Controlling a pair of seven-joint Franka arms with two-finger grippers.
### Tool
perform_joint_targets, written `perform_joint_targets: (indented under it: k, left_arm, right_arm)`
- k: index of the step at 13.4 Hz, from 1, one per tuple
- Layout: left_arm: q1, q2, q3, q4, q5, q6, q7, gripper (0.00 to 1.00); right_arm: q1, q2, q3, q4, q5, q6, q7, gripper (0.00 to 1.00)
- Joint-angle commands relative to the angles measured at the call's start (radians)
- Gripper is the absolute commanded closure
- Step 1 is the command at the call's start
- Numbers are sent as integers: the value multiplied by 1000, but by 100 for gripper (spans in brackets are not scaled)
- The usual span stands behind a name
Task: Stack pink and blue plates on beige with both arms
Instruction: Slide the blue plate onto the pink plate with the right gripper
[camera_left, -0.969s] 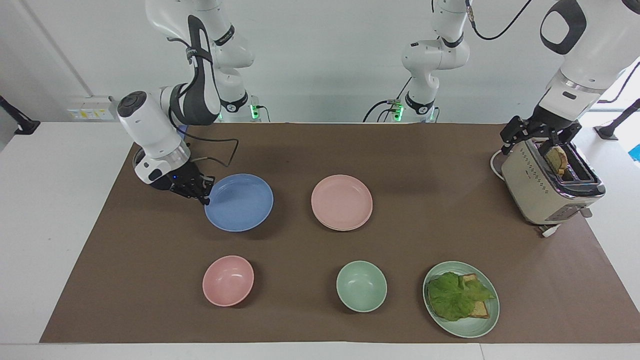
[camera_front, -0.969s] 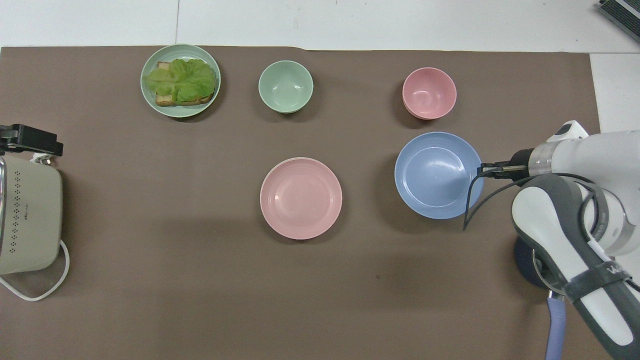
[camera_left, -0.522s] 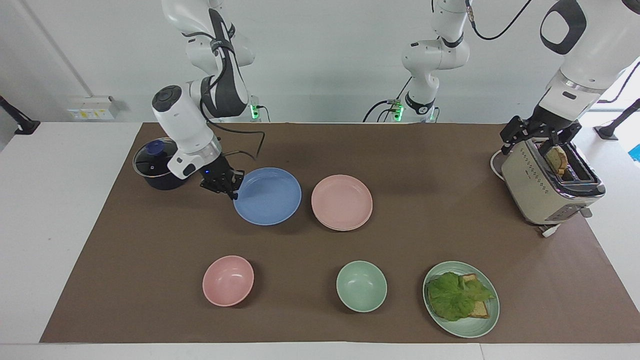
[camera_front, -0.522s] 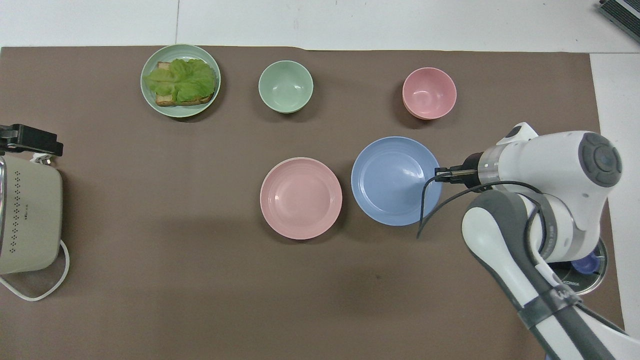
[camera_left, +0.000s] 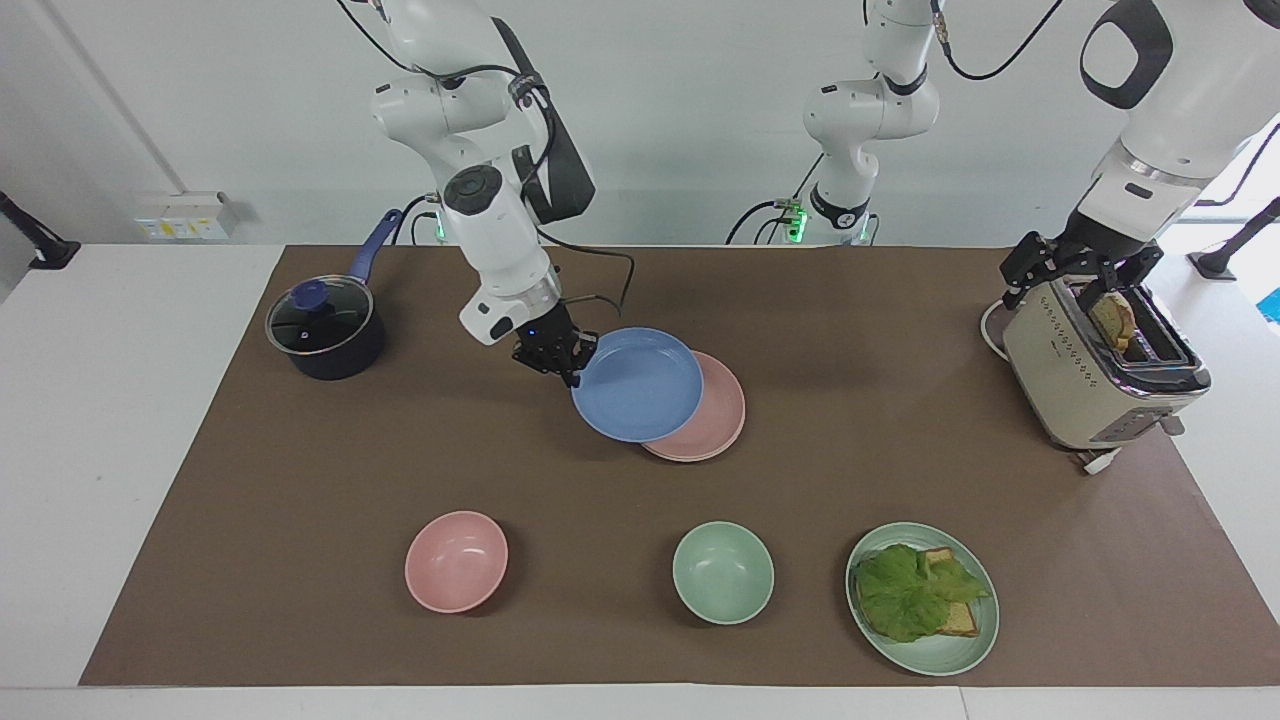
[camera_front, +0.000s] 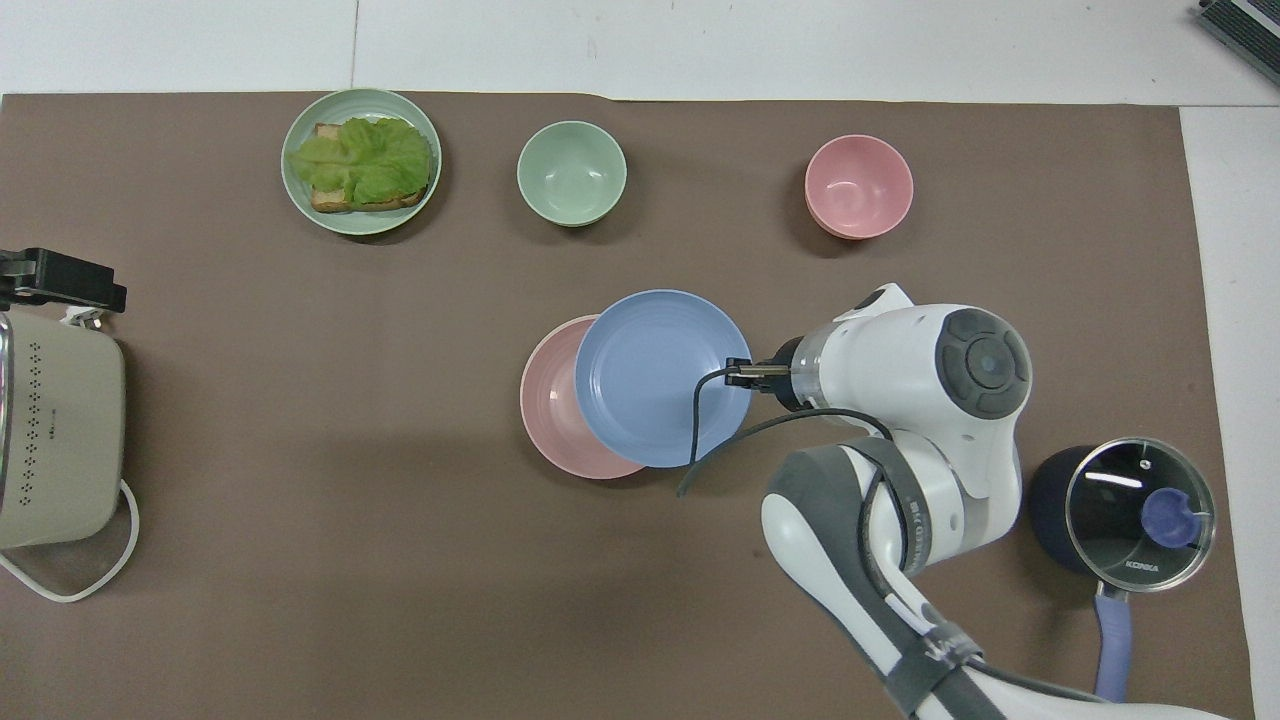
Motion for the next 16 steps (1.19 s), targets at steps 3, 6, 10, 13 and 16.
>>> perform_joint_targets:
  k: [3, 6, 10, 13, 16]
  left_arm:
    - [3, -4, -2, 8, 17, -20, -11, 0]
    - [3, -4, -2, 8, 17, -20, -11, 0]
    - [3, -4, -2, 8, 17, -20, -11, 0]
    - [3, -4, -2, 8, 17, -20, -11, 0]
    - [3, -4, -2, 8, 17, -20, -11, 0]
  right_arm:
    - [61, 74, -4, 19, 7, 77, 59, 100]
    - [87, 97, -7, 21, 4, 80, 65, 100]
    - [106, 120, -7, 24, -19, 100, 76, 100]
    - [106, 135, -6, 36, -40, 113, 76, 100]
    - [104, 137, -7, 42, -40, 111, 78, 90]
